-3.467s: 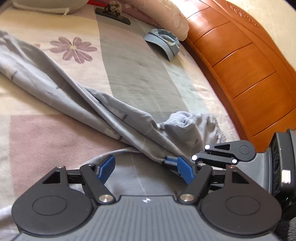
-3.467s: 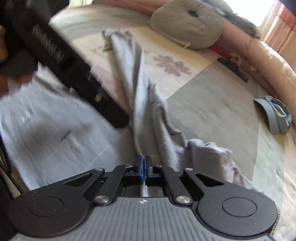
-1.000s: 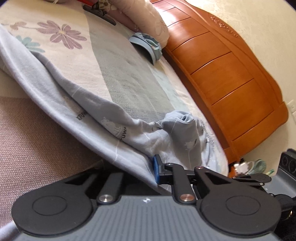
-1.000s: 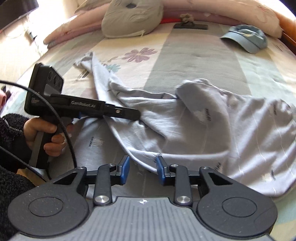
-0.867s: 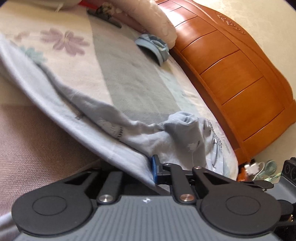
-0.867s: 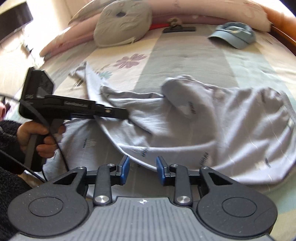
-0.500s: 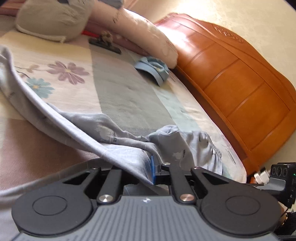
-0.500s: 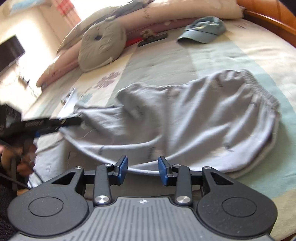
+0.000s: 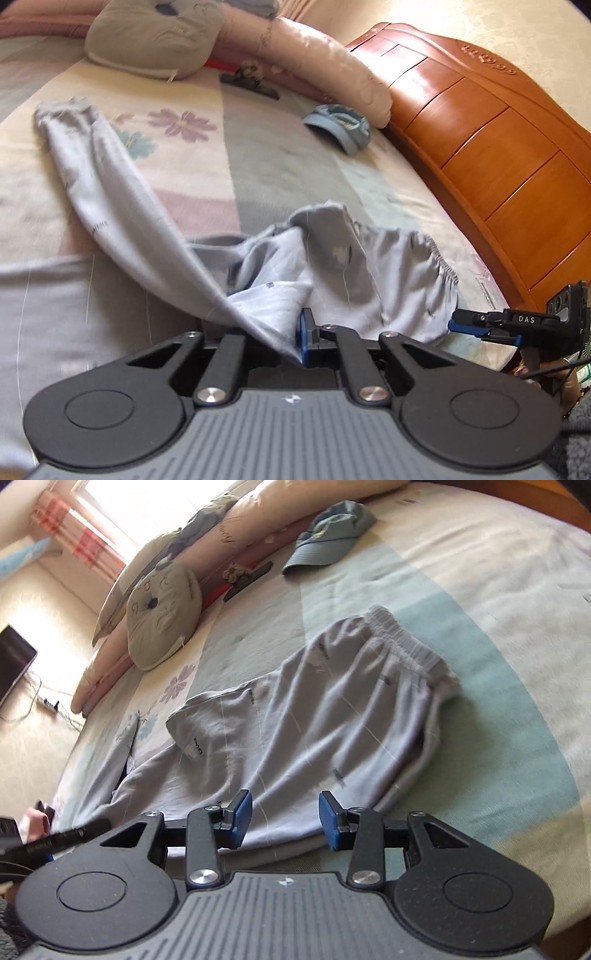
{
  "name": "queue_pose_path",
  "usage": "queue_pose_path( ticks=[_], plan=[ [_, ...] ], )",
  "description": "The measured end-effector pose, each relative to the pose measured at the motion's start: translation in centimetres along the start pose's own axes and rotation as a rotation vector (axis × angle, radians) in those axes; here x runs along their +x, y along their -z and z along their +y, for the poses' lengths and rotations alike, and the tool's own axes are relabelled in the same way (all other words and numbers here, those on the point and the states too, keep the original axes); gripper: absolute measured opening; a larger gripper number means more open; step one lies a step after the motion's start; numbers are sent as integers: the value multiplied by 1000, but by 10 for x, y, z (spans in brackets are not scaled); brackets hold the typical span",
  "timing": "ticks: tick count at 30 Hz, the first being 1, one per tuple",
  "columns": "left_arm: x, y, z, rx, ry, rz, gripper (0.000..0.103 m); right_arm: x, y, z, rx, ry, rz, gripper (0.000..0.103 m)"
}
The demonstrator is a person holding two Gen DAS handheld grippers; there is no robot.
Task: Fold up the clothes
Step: 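Drag the gripped cloth with the left tool while the right tool hovers open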
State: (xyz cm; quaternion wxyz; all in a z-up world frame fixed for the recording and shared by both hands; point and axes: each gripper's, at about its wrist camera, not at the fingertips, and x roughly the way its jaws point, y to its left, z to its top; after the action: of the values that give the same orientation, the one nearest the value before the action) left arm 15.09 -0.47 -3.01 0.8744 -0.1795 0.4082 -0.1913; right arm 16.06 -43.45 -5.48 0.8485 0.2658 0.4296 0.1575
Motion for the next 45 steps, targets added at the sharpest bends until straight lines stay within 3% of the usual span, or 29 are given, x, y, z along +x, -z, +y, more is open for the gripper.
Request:
queue_pose_path(
  ticks=[14, 16, 22, 27, 34, 38, 39, 40, 41, 45],
  plan=[
    [18, 14, 9, -25, -40, 78, 7, 1, -15, -47, 112, 109, -76, 45],
    [19, 14, 8, -21, -39, 84, 7, 4, -18, -49, 125, 100, -94, 45],
    [22, 18, 8, -29, -38, 104, 7, -10, -24, -40, 97, 181, -140, 45],
    [27, 22, 10, -42, -40, 131, 7, -18, -26, -30, 59, 89, -143, 45],
    [30, 22, 12, -36, -36, 137, 7, 2, -19, -40, 86, 133, -97, 45],
    [32, 20, 12, -33, -33, 137, 7, 7, -19, -45, 93, 122, -114, 43],
    [32, 20, 12, -28, -35, 137, 7, 9, -20, -43, 76, 134, -115, 34],
    [32, 19, 11, -25, -36, 136, 7, 11, -21, -41, 58, 145, -114, 10],
    [31, 19, 10, -23, -35, 136, 7, 13, -23, -38, 32, 156, -101, 3],
    [28, 19, 9, -27, -30, 138, 7, 6, -27, -32, -23, 171, -98, 3]
  ],
)
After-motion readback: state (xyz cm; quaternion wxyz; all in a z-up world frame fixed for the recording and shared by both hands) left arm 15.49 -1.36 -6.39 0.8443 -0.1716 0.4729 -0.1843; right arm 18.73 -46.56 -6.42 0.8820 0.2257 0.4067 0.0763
